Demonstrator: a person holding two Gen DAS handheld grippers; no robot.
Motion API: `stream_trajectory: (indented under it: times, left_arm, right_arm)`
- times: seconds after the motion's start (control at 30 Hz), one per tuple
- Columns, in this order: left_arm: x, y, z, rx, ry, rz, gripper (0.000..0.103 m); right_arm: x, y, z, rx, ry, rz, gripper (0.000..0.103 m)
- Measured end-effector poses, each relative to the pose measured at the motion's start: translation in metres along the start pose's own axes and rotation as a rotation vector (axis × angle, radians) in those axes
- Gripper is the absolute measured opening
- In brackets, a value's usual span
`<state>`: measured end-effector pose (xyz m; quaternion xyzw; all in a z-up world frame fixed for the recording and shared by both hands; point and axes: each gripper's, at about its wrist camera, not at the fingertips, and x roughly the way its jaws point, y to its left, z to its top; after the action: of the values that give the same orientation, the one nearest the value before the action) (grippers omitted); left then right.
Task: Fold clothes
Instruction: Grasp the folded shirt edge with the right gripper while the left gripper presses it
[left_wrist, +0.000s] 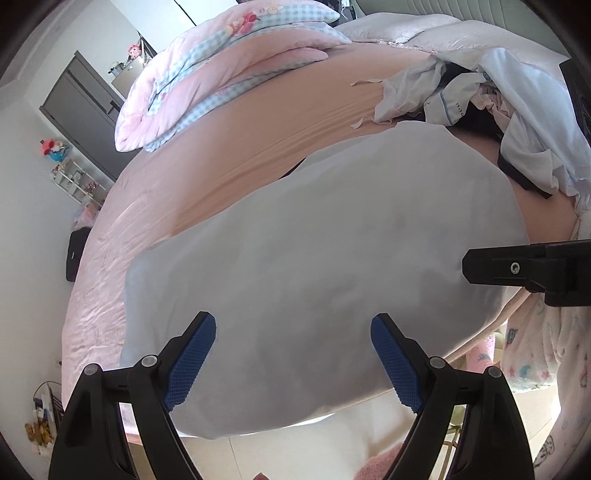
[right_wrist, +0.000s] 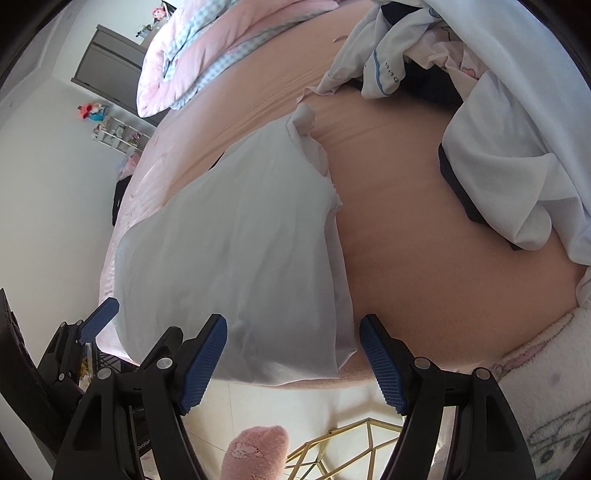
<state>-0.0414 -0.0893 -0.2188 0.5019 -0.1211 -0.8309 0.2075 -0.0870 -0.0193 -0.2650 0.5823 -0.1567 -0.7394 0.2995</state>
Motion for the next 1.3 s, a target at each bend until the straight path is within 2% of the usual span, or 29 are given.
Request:
stream_trajectory:
  times: [0.1,0.23,0.37,0.4,0.43,0.5,0.57,0.63,0.73,0.87,1.03,1.3]
  left_arm:
    - [0.002,-0.004,-0.001,-0.005,0.011,-0.02,0.086]
    - [0.005,-0.018,-0.003,0.043,0.014,-0.014,0.086]
    - [0.005,-0.031,-0.003,0.08,0.001,-0.015,0.086]
    - [0.004,-0.034,-0.002,0.085,-0.004,-0.019,0.086]
    - [0.003,-0.036,-0.002,0.09,-0.011,-0.022,0.086]
    - [0.002,-0.04,-0.002,0.112,-0.022,-0.021,0.086]
    - [0.001,-0.046,-0.002,0.141,-0.034,-0.013,0.086]
    - [0.001,-0.054,-0.004,0.181,-0.048,0.012,0.086]
    - [-0.001,-0.063,-0.006,0.227,-0.069,0.037,0.086]
    - [-0.002,-0.063,-0.007,0.205,-0.101,0.026,0.086]
    - [0.006,-0.061,-0.004,0.2,-0.076,0.012,0.086]
    - [0.004,-0.084,-0.011,0.378,-0.145,0.136,0.086]
  right_arm:
    - [0.0,-0.007,0.0,0.024,-0.005,0.036,0.074]
    - [-0.002,-0.018,-0.001,0.067,-0.016,0.097,0.074]
    - [-0.002,-0.018,-0.003,0.055,-0.022,0.111,0.074]
    - [-0.002,-0.018,-0.004,0.048,-0.022,0.108,0.069]
    - [-0.003,-0.017,-0.004,0.04,-0.021,0.104,0.056]
    - [-0.002,-0.016,-0.004,0.032,-0.012,0.088,0.045]
    - [-0.002,-0.016,-0.005,0.027,-0.01,0.087,0.043]
    - [-0.005,-0.016,-0.004,0.033,-0.015,0.115,0.032]
    - [-0.011,-0.015,-0.001,0.042,-0.027,0.167,0.026]
    - [-0.018,-0.009,0.004,0.018,-0.043,0.174,0.025]
    - [-0.022,0.0,0.008,-0.017,-0.053,0.158,0.025]
    - [-0.024,0.009,0.01,-0.054,-0.044,0.145,0.025]
